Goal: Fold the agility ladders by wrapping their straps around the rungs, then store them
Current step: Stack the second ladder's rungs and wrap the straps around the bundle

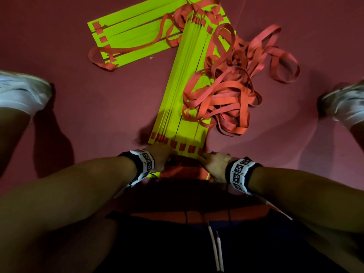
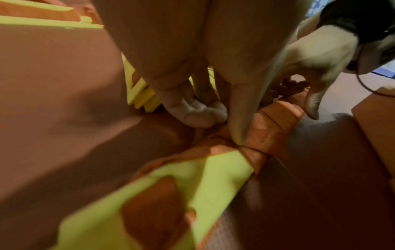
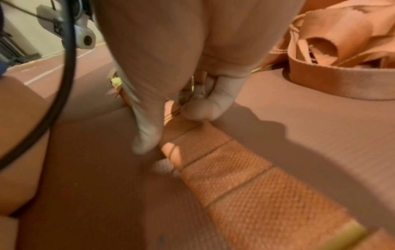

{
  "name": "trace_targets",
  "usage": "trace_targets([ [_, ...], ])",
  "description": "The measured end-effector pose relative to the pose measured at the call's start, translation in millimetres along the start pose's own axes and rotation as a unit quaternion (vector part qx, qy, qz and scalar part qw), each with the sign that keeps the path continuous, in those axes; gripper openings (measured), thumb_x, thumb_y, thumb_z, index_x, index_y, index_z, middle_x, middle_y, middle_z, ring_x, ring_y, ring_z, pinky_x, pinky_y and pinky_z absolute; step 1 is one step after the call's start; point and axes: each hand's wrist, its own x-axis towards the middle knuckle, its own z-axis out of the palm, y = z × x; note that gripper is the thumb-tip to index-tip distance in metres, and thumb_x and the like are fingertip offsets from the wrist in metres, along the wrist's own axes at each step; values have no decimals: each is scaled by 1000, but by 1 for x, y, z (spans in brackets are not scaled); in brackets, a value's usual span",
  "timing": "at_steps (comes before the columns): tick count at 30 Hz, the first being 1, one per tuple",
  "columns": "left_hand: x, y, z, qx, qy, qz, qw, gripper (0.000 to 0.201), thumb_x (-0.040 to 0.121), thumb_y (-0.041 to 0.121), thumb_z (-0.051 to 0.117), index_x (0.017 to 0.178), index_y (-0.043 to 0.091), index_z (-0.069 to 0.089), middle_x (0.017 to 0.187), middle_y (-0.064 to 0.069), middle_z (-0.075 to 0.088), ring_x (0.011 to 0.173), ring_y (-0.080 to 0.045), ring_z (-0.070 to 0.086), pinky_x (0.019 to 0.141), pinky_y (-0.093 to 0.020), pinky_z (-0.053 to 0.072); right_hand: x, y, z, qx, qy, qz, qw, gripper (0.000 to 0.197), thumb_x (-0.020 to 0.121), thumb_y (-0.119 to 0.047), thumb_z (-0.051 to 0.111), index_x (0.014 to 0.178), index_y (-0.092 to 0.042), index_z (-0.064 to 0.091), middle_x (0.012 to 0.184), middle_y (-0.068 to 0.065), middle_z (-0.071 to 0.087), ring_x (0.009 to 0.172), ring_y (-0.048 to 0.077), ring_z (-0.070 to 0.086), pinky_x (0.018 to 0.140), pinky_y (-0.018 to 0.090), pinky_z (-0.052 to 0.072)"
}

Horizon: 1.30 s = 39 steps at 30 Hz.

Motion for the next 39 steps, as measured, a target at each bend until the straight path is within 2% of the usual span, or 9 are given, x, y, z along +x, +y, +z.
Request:
trace_targets([
  [4, -3, 6, -18, 31, -55, 25, 998, 50, 81, 20, 78, 128, 23, 62, 105, -4, 71, 102, -26, 66, 72, -24, 43, 4, 6, -6, 64, -11, -12, 998, 91, 74, -53, 77, 149, -24, 34, 126, 6, 61, 110, 32, 63, 85, 38, 56],
  [7, 1, 7, -35, 20, -57, 33, 998, 66, 73, 26, 88, 132, 19, 59, 96, -1, 69, 98, -22, 65, 70, -22, 37, 2, 9, -26, 88, -28, 6, 996, 59, 78, -56, 73, 125, -25, 55, 111, -4, 65, 106, 27, 64, 75, 29, 49],
  [12, 11, 15, -71, -15, 32, 35, 999, 47, 80, 33, 82, 122, 23, 66, 96, -1, 65, 96, -23, 65, 69, -23, 38, 10, 23, -65, 58, 20, 25, 998, 42, 88, -51, 65, 113, -19, 57, 110, 6, 65, 102, 30, 63, 68, 29, 40],
  [16, 20, 17, -107, -62, 135, 14, 989, 34, 85, 31, 78, 116, 23, 69, 76, 11, 55, 77, -14, 55, 62, -23, 35, 16, 43, -107, 125, 99, 68, 985, 41, 88, -49, 66, 119, -23, 56, 95, -1, 60, 95, 31, 65, 72, 35, 51],
  [23, 44, 2, -154, -164, 256, -22, 952, 15, 86, 28, 78, 97, 28, 68, 73, 12, 55, 75, -17, 55, 67, -29, 43, 51, 77, -167, 170, 197, 93, 961, 31, 85, -47, 67, 100, -20, 61, 95, 7, 69, 88, 31, 65, 73, 41, 54],
  [28, 63, -13, -171, -135, 315, -22, 939, 33, 84, 25, 78, 115, 21, 68, 106, 0, 57, 96, -22, 57, 83, -32, 45, 77, 96, -197, 209, 234, 115, 943, 22, 85, -40, 66, 86, -23, 51, 78, 3, 58, 77, 32, 58, 65, 36, 44],
  [31, 74, -19, -179, -140, 325, -64, 933, 40, 86, 31, 77, 123, 22, 64, 127, -5, 52, 113, -27, 55, 91, -34, 45, 94, 110, -209, 244, 239, 152, 928, 23, 87, -39, 68, 86, -24, 51, 81, 4, 61, 78, 27, 55, 66, 32, 38],
  [36, 90, -27, -191, -162, 301, -118, 932, 49, 90, 38, 71, 134, 20, 57, 139, -6, 46, 124, -31, 51, 101, -39, 46, 114, 132, -219, 292, 257, 209, 897, 22, 87, -36, 68, 91, -22, 51, 91, 6, 66, 84, 29, 60, 66, 33, 42],
  [39, 100, -28, -196, -199, 289, -141, 926, 60, 90, 42, 71, 141, 18, 50, 140, -11, 47, 121, -33, 54, 99, -39, 47, 122, 143, -219, 324, 263, 233, 879, 23, 86, -34, 69, 94, -21, 52, 92, 4, 64, 86, 29, 61, 67, 33, 44],
])
